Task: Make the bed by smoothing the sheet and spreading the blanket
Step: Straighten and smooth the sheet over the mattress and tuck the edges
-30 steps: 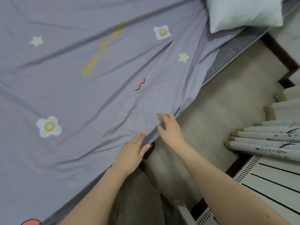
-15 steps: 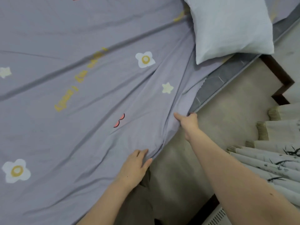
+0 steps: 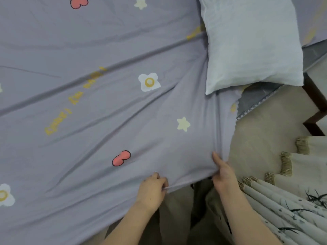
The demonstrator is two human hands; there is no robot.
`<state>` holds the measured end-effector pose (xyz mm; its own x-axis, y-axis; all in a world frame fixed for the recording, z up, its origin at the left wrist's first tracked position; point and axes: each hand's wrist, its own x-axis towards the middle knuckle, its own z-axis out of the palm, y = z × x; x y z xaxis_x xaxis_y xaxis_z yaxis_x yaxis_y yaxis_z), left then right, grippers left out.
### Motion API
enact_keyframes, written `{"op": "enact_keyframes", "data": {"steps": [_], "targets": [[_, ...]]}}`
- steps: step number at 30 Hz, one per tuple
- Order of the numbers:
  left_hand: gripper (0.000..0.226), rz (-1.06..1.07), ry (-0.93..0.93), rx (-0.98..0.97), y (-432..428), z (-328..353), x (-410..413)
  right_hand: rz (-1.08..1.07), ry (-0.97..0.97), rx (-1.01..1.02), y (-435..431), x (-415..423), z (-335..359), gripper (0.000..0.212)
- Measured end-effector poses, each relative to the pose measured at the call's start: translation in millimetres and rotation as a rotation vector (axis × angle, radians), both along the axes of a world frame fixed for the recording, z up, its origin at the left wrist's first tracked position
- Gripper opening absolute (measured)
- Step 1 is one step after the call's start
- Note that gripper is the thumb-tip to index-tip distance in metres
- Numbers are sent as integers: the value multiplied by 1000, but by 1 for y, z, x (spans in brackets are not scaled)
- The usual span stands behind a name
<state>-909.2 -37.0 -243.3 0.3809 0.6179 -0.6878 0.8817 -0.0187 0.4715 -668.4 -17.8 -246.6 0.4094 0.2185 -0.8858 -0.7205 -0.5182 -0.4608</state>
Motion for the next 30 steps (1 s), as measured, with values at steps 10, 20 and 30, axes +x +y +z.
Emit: {"op": "enact_keyframes", "data": {"steps": [10, 20, 30], "targets": [[36, -185, 319, -109, -23, -1, 71, 459, -146, -444, 34, 80, -40, 34], [25, 197, 179, 125, 22, 5, 159, 891, -615, -36, 191, 160, -2, 64], [58, 313, -50, 159, 96, -5, 254, 696, -467, -85, 158, 210, -15, 12]]}}
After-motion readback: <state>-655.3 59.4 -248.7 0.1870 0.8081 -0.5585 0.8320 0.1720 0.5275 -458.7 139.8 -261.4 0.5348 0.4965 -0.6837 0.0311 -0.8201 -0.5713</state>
